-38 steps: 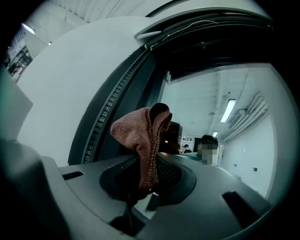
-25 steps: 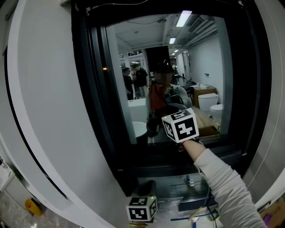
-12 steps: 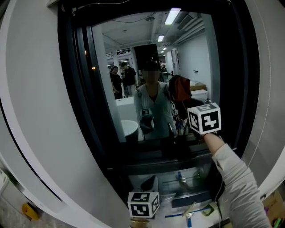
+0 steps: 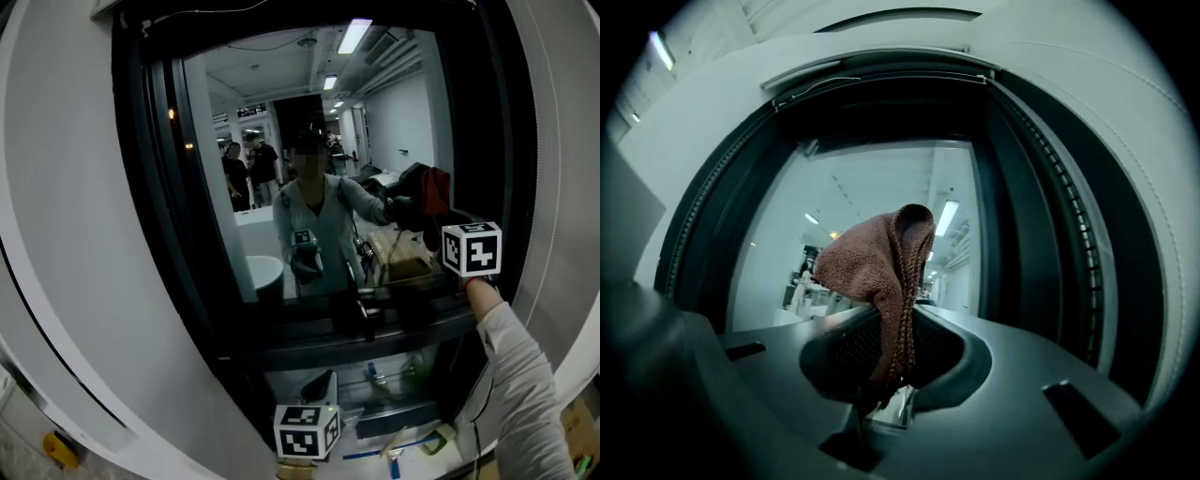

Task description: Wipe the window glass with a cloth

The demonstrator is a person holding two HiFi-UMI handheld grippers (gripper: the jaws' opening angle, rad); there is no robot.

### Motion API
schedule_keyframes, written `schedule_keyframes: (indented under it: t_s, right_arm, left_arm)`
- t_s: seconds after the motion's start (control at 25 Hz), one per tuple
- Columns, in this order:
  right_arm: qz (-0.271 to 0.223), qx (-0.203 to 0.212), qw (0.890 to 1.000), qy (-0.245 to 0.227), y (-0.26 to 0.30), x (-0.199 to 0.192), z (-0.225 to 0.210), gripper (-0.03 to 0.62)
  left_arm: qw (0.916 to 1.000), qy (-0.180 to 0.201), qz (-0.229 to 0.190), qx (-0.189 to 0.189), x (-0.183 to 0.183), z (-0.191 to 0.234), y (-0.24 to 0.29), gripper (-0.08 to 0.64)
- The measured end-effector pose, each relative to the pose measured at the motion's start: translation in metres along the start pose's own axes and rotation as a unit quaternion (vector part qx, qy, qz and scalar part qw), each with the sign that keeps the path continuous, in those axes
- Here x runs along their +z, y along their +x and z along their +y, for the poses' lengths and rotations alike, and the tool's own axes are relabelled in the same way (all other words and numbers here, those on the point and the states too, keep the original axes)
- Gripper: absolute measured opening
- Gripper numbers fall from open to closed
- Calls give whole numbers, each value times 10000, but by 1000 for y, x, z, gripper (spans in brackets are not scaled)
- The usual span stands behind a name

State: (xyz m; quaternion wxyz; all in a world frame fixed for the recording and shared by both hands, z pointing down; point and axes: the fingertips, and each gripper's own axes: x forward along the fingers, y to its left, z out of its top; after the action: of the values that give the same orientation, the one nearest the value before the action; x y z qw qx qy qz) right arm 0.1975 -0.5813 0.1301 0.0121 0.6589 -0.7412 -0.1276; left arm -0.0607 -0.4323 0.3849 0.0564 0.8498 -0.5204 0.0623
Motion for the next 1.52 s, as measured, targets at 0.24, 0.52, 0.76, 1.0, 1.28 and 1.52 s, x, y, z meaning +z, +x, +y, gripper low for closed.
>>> schedule_keyframes:
  t_s: [0.24, 0.52, 0.76, 1.0, 1.28, 1.52]
  right_arm:
    - [209, -540, 9983, -15, -6, -21, -45, 69]
    - [213, -588, 9980, 27, -13, -25, -49, 69]
    - [-153, -135, 9998, 13, -30, -8, -4, 69]
    - [-526, 693, 9962, 83, -43, 19, 76, 69]
    - [-723, 1788, 9805, 372, -54, 34, 183, 68]
    - [-628, 2610, 9622, 454, -47, 32, 288, 68]
  left_arm:
    - [10000, 6, 3, -4, -2, 0, -1, 5]
    - [10000, 40, 5, -11, 0, 2, -4, 5]
    - [10000, 24, 16, 46, -2, 6, -7, 5]
    - [9999, -18, 24, 102, -6, 11, -12, 5]
    - [9994, -104, 21, 321, -11, 24, -27, 5]
    - [9980, -222, 52, 596, -18, 51, -39, 5]
